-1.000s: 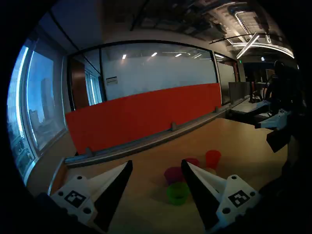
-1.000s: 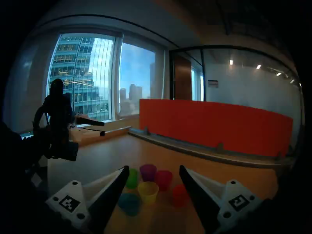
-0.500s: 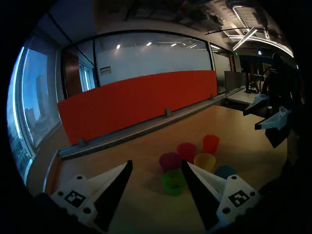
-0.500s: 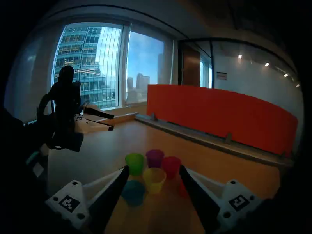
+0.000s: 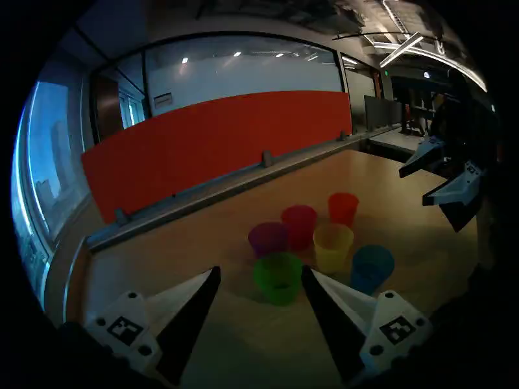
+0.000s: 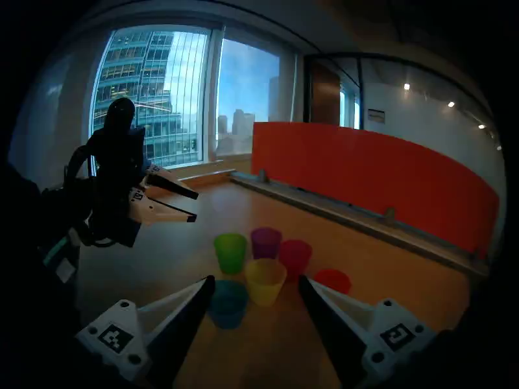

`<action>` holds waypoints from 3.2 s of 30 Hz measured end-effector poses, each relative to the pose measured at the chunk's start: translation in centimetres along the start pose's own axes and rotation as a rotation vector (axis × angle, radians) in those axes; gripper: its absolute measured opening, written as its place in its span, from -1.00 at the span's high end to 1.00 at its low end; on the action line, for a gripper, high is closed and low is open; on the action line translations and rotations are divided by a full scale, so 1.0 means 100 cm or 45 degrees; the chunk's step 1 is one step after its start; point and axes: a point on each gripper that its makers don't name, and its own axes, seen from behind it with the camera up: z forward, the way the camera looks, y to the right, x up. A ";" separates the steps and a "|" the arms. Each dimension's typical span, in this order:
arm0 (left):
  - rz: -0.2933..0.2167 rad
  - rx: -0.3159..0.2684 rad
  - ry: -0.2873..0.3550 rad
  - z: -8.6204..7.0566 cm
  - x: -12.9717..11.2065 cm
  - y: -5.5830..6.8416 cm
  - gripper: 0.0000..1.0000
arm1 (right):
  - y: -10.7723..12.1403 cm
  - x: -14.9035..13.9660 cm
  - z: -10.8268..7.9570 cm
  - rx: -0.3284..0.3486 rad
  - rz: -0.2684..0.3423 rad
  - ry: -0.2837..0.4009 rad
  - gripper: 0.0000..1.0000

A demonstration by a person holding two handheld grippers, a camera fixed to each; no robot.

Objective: Pour water

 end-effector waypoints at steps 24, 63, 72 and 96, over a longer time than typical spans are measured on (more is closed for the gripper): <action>-0.018 -0.047 -0.110 0.020 -0.043 0.011 -0.84 | -0.029 -0.049 0.026 0.100 0.017 -0.128 -0.98; 0.003 -0.117 -0.209 0.057 -0.072 0.018 -0.84 | -0.051 -0.103 0.100 0.204 0.001 -0.338 -0.98; 0.009 -0.129 -0.221 0.063 -0.073 0.019 -0.84 | -0.052 -0.103 0.103 0.222 0.004 -0.348 -0.81; -0.024 -0.182 -0.246 0.090 -0.072 0.029 -0.85 | -0.043 -0.086 0.086 0.223 0.008 -0.297 -0.78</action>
